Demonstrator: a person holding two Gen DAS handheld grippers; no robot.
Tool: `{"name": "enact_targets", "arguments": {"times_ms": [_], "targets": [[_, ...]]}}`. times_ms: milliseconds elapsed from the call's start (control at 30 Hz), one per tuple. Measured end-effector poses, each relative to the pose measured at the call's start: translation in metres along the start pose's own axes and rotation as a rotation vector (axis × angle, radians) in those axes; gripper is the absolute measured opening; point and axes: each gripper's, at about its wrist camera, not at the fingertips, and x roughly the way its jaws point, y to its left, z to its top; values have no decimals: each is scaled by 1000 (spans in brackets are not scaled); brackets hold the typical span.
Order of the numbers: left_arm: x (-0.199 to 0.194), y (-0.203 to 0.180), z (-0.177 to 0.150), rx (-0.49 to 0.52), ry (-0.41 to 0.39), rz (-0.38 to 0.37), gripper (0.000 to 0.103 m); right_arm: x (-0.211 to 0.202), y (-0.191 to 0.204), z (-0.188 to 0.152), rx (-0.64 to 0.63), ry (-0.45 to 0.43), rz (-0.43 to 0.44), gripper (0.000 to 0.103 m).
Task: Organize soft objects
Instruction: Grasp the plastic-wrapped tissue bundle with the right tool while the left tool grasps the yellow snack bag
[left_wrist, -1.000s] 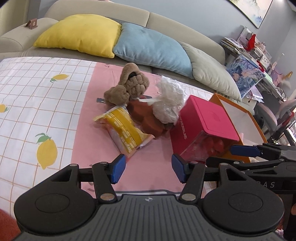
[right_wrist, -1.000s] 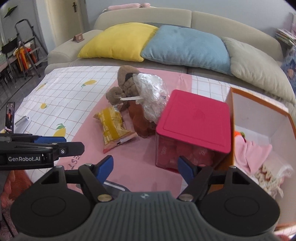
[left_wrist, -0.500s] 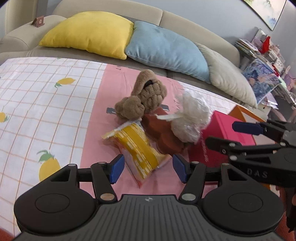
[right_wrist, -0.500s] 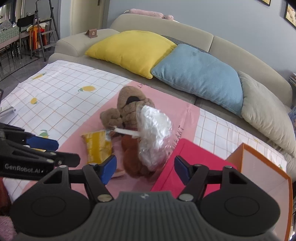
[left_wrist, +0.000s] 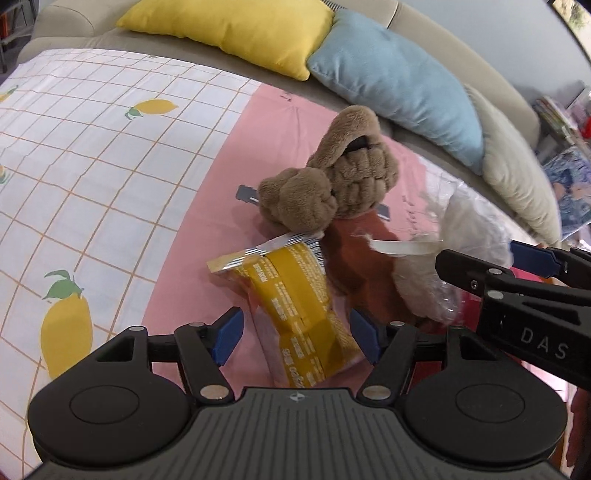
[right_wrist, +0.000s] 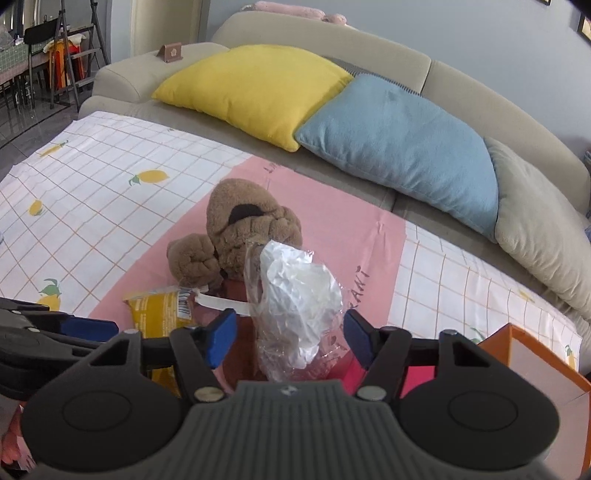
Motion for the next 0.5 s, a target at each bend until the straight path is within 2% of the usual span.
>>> {"name": "enact_targets", "arguments": {"times_ms": [100,300,500], "targets": [[7,0,1,-15,20,10,77,10,-2,0,17,19,-13,58],[19,-4,0,-8,47,15,78,13,-5,1,35,28,-11,46],[28,-6,0,7,65,20,78,-11,-7,-1,53,-33,-13,43]]}}
